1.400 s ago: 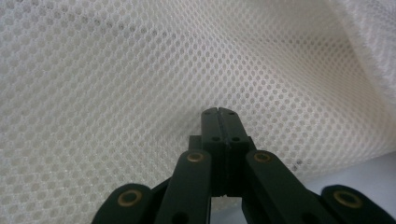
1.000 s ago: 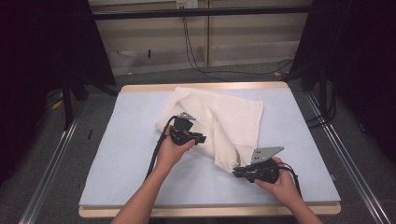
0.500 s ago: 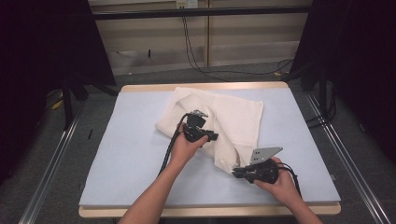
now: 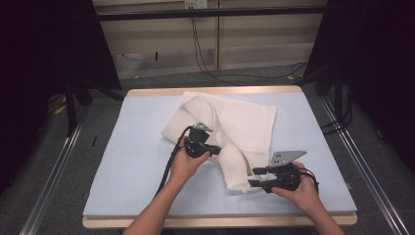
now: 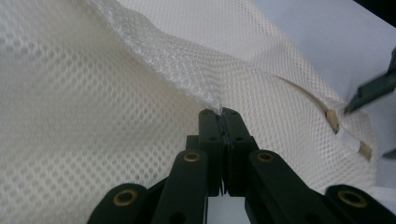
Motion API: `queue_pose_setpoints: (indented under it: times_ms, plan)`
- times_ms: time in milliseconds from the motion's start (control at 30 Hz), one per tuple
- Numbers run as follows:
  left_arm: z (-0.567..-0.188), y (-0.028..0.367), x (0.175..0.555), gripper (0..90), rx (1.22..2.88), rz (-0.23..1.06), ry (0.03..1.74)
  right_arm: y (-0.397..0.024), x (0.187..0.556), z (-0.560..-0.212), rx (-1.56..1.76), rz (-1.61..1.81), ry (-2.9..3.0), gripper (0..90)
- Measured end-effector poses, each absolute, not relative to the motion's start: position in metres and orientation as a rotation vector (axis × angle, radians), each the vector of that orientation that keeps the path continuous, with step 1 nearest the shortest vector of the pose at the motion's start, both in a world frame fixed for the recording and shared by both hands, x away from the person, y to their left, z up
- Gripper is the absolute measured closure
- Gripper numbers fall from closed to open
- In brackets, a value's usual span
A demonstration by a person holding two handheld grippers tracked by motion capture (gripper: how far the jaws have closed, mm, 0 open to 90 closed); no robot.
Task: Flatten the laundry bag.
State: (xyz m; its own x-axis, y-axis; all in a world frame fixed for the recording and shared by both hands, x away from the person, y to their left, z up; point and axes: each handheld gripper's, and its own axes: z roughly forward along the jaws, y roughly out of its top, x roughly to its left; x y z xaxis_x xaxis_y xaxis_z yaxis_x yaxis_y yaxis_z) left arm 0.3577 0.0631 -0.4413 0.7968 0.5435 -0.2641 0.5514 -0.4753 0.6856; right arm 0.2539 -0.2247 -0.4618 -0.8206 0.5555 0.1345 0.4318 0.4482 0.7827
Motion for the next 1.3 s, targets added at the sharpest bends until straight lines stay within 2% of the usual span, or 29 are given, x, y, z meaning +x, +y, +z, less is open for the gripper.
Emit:
queue_pose_setpoints:
  times_ms: [100, 233, 900, 933, 1000, 1033, 1100, 1300]
  plan:
    - [-0.442, 0.07, 0.348, 88.4, 2.156, -0.005, 0.789, -0.238, 0.256, -0.456, 0.942, 1.28, 2.465, 47.5]
    - [-0.441, 0.076, 0.337, 88.4, 2.159, 0.002, 0.767, -0.246, 0.263, -0.458, 0.987, 1.246, 2.384, 49.0]
    - [-0.442, 0.091, 0.323, 88.3, 2.129, 0.007, 0.742, -0.22, 0.337, -0.479, 1.018, 0.986, 2.431, 48.9]
    - [-0.442, 0.092, 0.323, 88.3, 2.132, 0.009, 0.741, -0.218, 0.342, -0.48, 1.011, 0.991, 2.44, 51.5]
    - [-0.441, 0.094, 0.322, 88.3, 2.137, 0.011, 0.741, -0.217, 0.346, -0.481, 1.019, 1.022, 2.469, 66.7]
    - [-0.441, 0.094, 0.322, 88.3, 2.137, 0.016, 0.736, -0.217, 0.347, -0.481, 1.041, 1.035, 2.47, 78.7]
    - [-0.441, 0.094, 0.322, 88.3, 2.127, 0.019, 0.742, -0.218, 0.349, -0.481, 1.022, 1.046, 2.484, 88.1]
    - [-0.442, 0.093, 0.325, 88.3, 2.124, 0.026, 0.742, -0.222, 0.353, -0.48, 1.09, 1.026, 2.409, 90.0]
